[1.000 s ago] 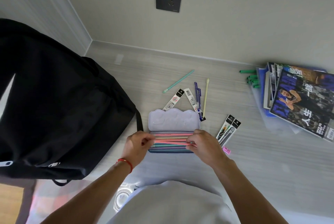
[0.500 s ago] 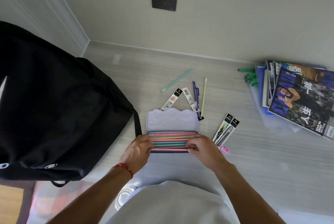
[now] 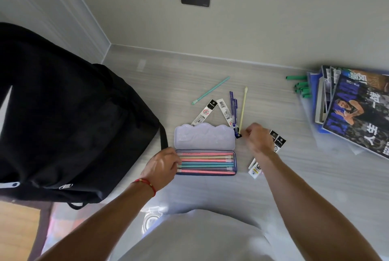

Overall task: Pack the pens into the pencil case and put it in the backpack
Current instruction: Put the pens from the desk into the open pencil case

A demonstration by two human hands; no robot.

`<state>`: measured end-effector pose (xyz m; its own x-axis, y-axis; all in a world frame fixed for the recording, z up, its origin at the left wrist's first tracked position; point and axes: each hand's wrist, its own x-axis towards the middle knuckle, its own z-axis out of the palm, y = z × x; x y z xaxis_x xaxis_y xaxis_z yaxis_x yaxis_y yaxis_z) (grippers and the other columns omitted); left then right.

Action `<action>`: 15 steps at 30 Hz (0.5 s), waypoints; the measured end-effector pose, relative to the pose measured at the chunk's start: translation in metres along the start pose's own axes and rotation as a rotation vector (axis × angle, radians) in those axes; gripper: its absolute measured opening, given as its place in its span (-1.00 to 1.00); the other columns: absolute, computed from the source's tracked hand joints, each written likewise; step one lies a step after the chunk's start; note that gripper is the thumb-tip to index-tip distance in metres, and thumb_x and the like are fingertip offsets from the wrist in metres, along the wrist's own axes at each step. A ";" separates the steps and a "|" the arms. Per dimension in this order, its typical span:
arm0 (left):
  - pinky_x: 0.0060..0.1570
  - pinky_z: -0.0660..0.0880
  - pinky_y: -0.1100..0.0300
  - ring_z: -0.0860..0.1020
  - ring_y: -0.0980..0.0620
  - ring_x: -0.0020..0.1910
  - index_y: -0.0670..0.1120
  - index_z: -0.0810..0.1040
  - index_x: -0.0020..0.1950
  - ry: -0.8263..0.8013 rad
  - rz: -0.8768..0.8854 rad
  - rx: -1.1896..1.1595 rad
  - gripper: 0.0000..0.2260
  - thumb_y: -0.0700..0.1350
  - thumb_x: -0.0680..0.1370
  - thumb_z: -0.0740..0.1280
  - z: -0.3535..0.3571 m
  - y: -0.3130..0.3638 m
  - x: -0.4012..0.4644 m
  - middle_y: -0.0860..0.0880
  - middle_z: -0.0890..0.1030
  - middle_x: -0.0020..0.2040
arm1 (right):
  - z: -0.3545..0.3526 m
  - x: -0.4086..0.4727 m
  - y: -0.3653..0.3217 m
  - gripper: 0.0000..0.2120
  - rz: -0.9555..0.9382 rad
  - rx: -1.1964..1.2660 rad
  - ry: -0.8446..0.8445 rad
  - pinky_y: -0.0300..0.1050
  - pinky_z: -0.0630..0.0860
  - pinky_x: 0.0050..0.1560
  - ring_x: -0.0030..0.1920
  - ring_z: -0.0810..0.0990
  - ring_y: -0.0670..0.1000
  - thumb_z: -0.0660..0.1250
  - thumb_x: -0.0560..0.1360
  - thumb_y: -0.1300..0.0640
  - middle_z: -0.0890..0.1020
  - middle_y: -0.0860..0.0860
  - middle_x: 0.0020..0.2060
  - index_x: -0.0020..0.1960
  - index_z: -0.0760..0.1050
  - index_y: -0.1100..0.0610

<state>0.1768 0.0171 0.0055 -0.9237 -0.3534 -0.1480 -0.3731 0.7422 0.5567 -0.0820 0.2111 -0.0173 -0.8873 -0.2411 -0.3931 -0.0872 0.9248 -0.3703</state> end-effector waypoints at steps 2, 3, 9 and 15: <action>-0.13 0.57 0.22 0.60 -0.04 -0.17 -0.13 0.68 -0.10 0.011 -0.017 0.002 -0.86 -0.30 0.49 0.34 -0.002 -0.001 0.003 -0.07 0.62 -0.09 | 0.002 0.013 -0.005 -0.70 0.027 -0.075 -0.021 0.00 0.53 -0.02 0.08 0.65 0.26 0.31 0.56 -0.08 0.67 0.22 0.04 0.10 0.59 0.13; -0.12 0.59 0.19 0.60 -0.05 -0.17 -0.14 0.68 -0.09 0.012 -0.023 0.001 -0.86 -0.30 0.50 0.34 -0.002 -0.001 0.005 -0.07 0.62 -0.08 | 0.003 0.018 -0.008 -0.66 0.039 -0.094 -0.029 0.00 0.54 -0.02 0.08 0.65 0.26 0.30 0.55 -0.11 0.67 0.22 0.04 0.10 0.59 0.14; -0.07 0.63 0.09 0.61 -0.02 -0.09 -0.13 0.66 -0.02 0.009 -0.077 0.002 -0.86 -0.24 0.56 0.31 -0.009 0.003 0.009 -0.07 0.63 -0.03 | 0.000 0.027 -0.008 -0.76 0.069 -0.011 -0.041 -0.06 0.52 -0.17 -0.10 0.66 0.28 0.34 0.49 0.05 0.67 0.25 -0.14 -0.09 0.61 0.24; -0.12 0.63 0.08 0.62 -0.03 -0.16 -0.13 0.69 -0.07 0.085 -0.263 -0.129 -0.84 -0.27 0.57 0.31 -0.016 0.007 0.015 -0.08 0.68 -0.12 | -0.016 -0.015 0.019 -0.86 -0.302 0.184 0.111 -0.03 0.56 -0.18 -0.26 0.62 0.19 0.35 0.57 0.19 0.67 0.14 -0.25 -0.09 0.55 0.27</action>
<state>0.1612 0.0078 0.0206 -0.7843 -0.5742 -0.2350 -0.5794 0.5425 0.6083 -0.0776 0.2366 -0.0051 -0.8786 -0.4524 -0.1531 -0.2789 0.7462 -0.6045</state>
